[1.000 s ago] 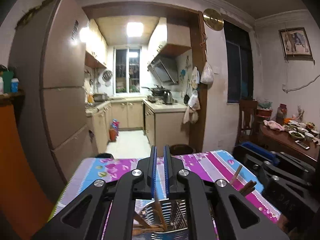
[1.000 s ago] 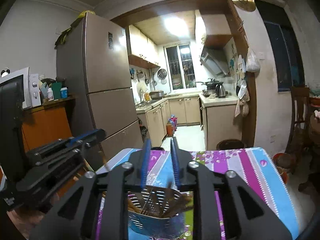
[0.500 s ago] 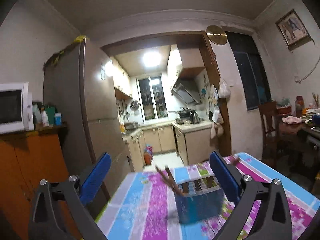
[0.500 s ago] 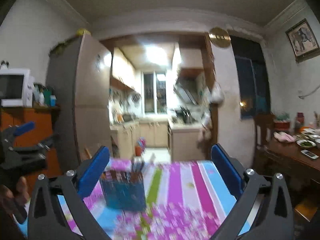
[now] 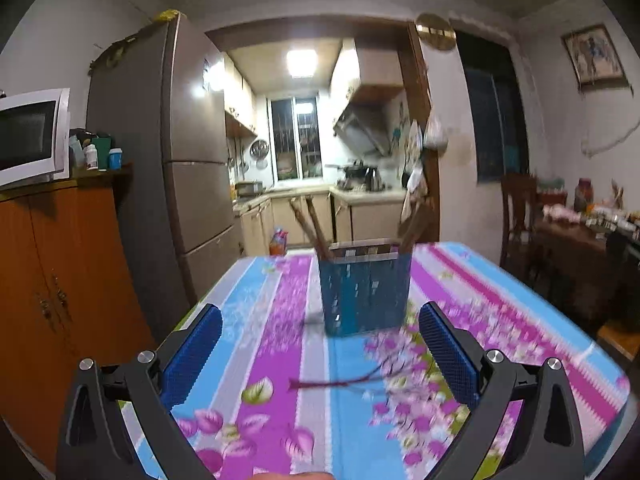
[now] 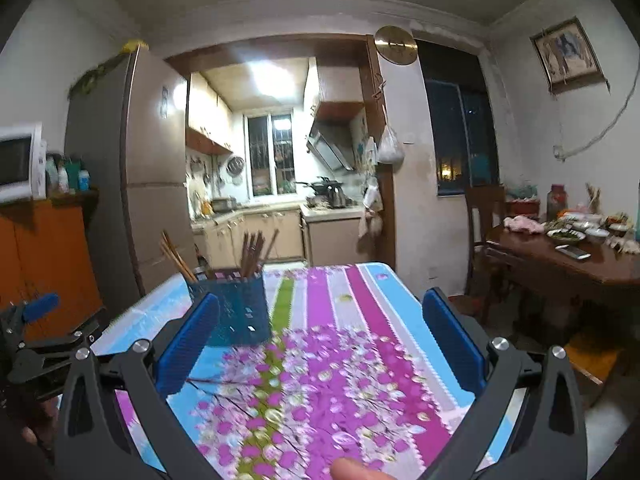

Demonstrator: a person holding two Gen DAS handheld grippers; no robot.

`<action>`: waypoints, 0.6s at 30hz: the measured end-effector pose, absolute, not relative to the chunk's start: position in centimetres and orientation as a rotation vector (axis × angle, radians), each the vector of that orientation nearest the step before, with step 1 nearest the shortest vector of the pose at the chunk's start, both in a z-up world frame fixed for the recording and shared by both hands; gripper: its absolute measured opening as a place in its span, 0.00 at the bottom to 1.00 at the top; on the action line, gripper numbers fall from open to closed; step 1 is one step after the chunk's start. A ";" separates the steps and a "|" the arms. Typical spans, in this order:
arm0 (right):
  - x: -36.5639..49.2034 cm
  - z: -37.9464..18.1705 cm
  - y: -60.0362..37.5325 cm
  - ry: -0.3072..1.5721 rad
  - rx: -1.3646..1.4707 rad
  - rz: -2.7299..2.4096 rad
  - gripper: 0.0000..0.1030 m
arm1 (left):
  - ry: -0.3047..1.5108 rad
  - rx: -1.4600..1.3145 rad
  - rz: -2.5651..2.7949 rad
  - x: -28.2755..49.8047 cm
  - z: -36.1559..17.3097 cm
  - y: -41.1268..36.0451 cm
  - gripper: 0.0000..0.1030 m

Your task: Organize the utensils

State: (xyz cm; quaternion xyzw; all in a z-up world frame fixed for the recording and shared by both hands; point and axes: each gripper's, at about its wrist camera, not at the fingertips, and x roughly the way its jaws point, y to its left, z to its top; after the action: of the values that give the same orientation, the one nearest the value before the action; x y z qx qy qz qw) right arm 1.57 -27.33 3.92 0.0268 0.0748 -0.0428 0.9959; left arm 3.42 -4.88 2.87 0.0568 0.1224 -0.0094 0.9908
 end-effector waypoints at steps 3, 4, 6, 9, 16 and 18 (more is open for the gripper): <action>1.7 3.2 -26.7 0.164 0.022 -0.097 0.95 | 0.273 0.133 -0.015 3.5 1.9 -5.1 0.96; 1.7 3.2 -26.7 0.170 0.025 -0.090 0.95 | 0.276 0.140 -0.012 3.5 1.8 -5.2 0.96; 1.6 3.0 -26.9 0.170 0.035 -0.081 0.95 | 0.283 0.152 -0.015 3.5 1.6 -5.4 0.96; 1.4 3.0 -27.1 0.168 0.040 -0.083 0.95 | 0.285 0.165 -0.017 3.6 1.5 -5.6 0.96; 1.3 2.8 -27.5 0.177 0.053 -0.086 0.95 | 0.274 0.162 0.000 3.6 1.6 -5.8 0.96; 1.2 2.8 -27.6 0.176 0.053 -0.088 0.95 | 0.265 0.159 0.027 3.6 1.5 -5.8 0.96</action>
State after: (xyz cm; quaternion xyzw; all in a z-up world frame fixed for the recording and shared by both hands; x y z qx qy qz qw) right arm 1.22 -27.56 2.76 0.0265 0.0876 -0.0438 0.9948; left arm 3.60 -5.81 1.54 0.0792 0.1319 0.0133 0.9880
